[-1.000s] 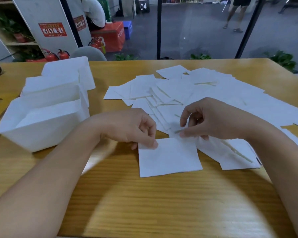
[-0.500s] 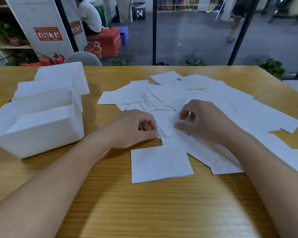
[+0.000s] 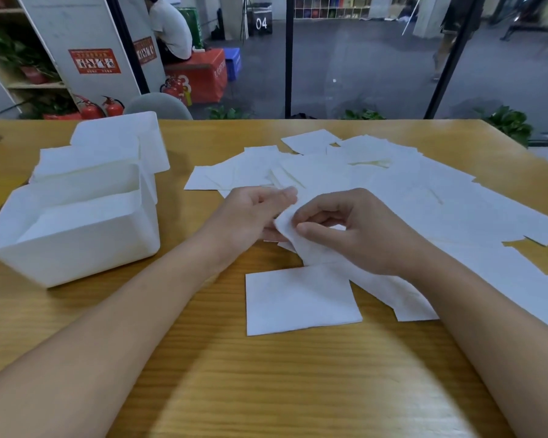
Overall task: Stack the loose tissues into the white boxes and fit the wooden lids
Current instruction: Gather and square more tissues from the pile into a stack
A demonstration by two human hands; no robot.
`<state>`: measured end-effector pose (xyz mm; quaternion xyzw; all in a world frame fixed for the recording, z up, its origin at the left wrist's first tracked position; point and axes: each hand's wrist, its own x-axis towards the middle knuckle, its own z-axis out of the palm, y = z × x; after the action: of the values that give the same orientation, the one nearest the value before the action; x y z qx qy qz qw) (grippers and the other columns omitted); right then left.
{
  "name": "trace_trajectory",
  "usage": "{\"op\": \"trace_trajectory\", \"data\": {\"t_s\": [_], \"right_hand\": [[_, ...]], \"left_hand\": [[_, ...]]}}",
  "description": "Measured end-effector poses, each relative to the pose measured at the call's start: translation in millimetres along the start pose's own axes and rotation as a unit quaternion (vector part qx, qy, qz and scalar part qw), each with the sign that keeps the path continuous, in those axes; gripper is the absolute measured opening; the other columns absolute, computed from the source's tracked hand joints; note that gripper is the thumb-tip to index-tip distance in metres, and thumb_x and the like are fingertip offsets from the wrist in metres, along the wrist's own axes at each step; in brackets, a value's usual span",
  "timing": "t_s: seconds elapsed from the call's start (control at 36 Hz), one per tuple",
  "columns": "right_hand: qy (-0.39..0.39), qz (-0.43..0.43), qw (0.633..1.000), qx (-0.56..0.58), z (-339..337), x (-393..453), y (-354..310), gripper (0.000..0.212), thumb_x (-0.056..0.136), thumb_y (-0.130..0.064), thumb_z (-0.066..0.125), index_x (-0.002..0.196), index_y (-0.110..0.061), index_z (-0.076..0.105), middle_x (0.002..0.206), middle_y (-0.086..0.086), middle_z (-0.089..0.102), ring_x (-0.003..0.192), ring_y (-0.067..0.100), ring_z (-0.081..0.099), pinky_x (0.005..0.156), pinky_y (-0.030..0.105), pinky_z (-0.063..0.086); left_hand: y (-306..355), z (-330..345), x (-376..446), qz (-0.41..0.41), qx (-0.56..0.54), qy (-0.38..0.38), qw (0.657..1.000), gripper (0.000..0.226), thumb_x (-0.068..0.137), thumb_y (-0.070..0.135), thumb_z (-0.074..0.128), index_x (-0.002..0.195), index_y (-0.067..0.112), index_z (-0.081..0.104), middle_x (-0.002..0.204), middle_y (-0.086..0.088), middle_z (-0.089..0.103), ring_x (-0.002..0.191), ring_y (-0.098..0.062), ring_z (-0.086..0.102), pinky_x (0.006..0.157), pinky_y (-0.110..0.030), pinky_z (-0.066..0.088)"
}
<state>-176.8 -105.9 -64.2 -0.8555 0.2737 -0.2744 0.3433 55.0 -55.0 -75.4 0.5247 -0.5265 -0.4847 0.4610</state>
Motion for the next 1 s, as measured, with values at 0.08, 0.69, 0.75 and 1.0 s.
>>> {"op": "trace_trajectory", "data": {"t_s": [0.08, 0.69, 0.75, 1.0], "right_hand": [[0.024, 0.011, 0.999, 0.019, -5, 2, 5, 0.015, 0.103, -0.015, 0.074, 0.109, -0.023, 0.084, 0.104, -0.009, 0.082, 0.103, 0.013, 0.078, 0.098, 0.039, 0.062], [-0.017, 0.088, 0.996, 0.031, -38, 1, -4, 0.008, 0.097, -0.032, 0.083, 0.094, -0.025, 0.084, 0.081, 0.002, 0.079, 0.066, 0.019, 0.07, 0.063, 0.022, 0.052], [-0.071, 0.115, 0.991, 0.016, -37, -1, -2, 0.011, 0.096, -0.035, 0.083, 0.094, -0.025, 0.084, 0.076, 0.006, 0.077, 0.063, 0.018, 0.069, 0.061, 0.018, 0.047], [-0.155, 0.163, 0.974, -0.018, -24, -4, 0, 0.016, 0.092, -0.039, 0.084, 0.088, -0.025, 0.079, 0.06, 0.008, 0.071, 0.055, 0.015, 0.06, 0.054, 0.023, 0.041]], "left_hand": [[-3, -5, 1, 0.013, 0.052, 0.027, 0.998, 0.026, 0.104, 0.025, 0.076, 0.13, 0.018, 0.074, 0.103, -0.008, 0.084, 0.094, -0.021, 0.082, 0.081, -0.028, 0.065], [25, -47, -10, -0.007, 0.187, -0.159, 0.969, 0.019, 0.098, 0.03, 0.084, 0.097, 0.014, 0.073, 0.066, -0.004, 0.052, 0.064, -0.015, 0.052, 0.06, -0.023, 0.05], [26, -51, -13, -0.056, 0.219, -0.208, 0.952, 0.024, 0.095, 0.034, 0.086, 0.092, 0.014, 0.071, 0.068, -0.007, 0.058, 0.066, -0.017, 0.061, 0.059, -0.027, 0.052], [23, -50, -12, -0.115, 0.281, -0.227, 0.925, 0.031, 0.085, 0.044, 0.091, 0.079, 0.019, 0.074, 0.068, -0.008, 0.069, 0.064, -0.017, 0.063, 0.056, -0.026, 0.043]]}}
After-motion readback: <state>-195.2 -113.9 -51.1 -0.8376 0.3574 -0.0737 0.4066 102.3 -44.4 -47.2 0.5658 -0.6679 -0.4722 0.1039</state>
